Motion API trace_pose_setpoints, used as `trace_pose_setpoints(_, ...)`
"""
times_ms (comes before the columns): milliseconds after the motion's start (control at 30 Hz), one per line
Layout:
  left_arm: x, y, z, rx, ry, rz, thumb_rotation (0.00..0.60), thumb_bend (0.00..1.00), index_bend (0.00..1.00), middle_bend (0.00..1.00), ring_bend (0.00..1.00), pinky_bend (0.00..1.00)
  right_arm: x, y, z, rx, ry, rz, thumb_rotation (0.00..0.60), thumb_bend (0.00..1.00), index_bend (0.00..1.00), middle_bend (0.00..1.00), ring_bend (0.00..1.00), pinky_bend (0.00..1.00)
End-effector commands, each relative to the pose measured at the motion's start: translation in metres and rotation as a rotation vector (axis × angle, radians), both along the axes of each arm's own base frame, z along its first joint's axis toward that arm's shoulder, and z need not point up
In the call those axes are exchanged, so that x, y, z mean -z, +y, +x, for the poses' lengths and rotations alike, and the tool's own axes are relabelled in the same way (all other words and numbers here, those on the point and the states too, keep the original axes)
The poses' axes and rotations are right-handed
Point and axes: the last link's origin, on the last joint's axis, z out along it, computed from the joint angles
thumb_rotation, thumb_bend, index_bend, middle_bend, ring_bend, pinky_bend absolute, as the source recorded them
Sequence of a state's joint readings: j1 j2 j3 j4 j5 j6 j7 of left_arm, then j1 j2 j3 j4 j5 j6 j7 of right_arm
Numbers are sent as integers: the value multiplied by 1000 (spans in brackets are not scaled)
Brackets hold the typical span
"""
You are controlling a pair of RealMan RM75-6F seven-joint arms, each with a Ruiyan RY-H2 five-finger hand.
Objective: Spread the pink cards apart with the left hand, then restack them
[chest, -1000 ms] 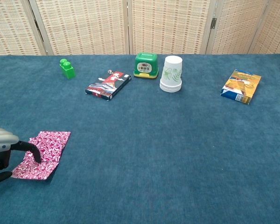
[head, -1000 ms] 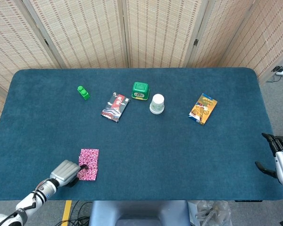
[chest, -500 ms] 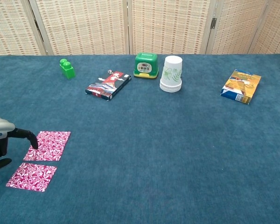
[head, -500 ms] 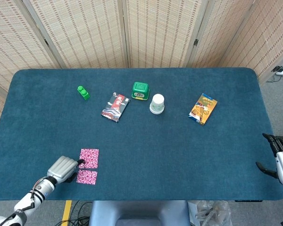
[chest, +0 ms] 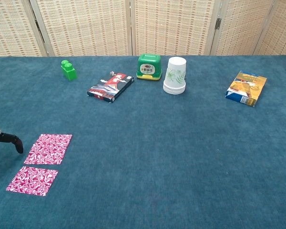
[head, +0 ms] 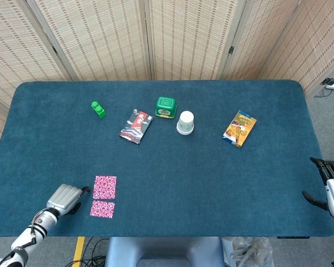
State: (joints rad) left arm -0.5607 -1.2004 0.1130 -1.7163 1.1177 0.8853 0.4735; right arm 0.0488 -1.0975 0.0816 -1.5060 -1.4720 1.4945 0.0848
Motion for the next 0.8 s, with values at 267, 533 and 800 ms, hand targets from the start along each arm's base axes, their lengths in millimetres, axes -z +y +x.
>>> trace_pose_setpoints(267,8,-2,7,18,-2,-35,600,538,270,995,931,1000,0,0,1,-3,2,0,600,220,123,219,197,185)
trace_pose_setpoints(533,22,0,29,89,-26,-73,600,538,270,995,930,1000,0,1,-1,7,-1,-1,600,221,123,219,197,185)
trace_pose_setpoints(800,29,-1,49,136,-71,-91,600,539,268,995,929,1000,-2,2,-2,9,-2,-14,600,220,123,219,197,185)
